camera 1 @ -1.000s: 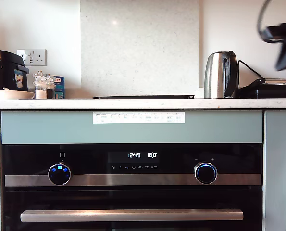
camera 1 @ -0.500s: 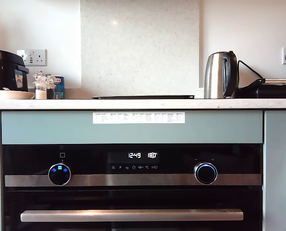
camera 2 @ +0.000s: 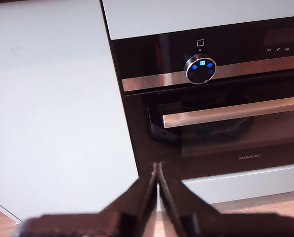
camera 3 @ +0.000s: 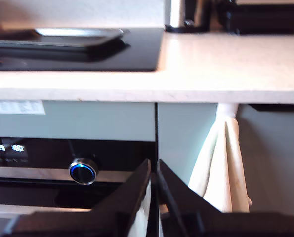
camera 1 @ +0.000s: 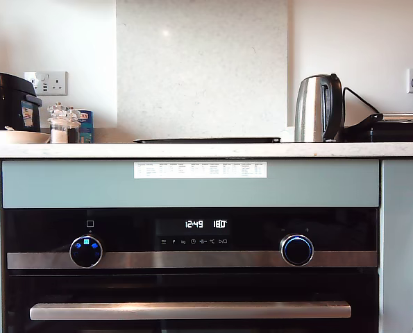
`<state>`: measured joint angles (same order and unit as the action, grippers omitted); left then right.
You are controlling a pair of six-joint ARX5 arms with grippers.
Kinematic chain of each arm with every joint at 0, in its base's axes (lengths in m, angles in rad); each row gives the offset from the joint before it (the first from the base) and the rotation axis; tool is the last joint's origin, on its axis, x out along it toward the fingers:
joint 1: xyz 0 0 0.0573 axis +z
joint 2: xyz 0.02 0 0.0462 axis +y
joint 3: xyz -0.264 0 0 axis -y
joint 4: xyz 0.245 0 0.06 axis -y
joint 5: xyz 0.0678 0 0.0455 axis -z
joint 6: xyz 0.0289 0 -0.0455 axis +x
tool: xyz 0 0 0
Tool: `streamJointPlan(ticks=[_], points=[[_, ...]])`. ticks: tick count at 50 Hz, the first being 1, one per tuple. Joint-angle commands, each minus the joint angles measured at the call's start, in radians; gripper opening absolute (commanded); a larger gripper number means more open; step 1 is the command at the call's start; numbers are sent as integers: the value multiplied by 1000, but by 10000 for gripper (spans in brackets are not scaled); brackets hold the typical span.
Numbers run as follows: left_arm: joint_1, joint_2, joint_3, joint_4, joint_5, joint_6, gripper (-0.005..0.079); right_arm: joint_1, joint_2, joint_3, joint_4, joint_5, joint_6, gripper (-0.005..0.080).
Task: Switch the oven temperature to 180 degrees by turning the right rotary switch until the correct number is selected
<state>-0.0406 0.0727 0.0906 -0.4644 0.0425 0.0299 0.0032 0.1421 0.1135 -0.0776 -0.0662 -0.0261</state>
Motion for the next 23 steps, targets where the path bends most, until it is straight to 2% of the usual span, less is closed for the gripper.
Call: streamJointPlan(ticks=[1, 8, 23], points=[[-2, -3, -3, 8, 1, -3, -22, 3, -38, -16, -30, -3, -2, 22], [-2, -3, -3, 8, 1, -3, -22, 3, -145, -16, -102, -3, -20, 22], [-2, -3, -3, 6, 1, -3, -22, 3, -140, -16, -91, -13, -27, 22]])
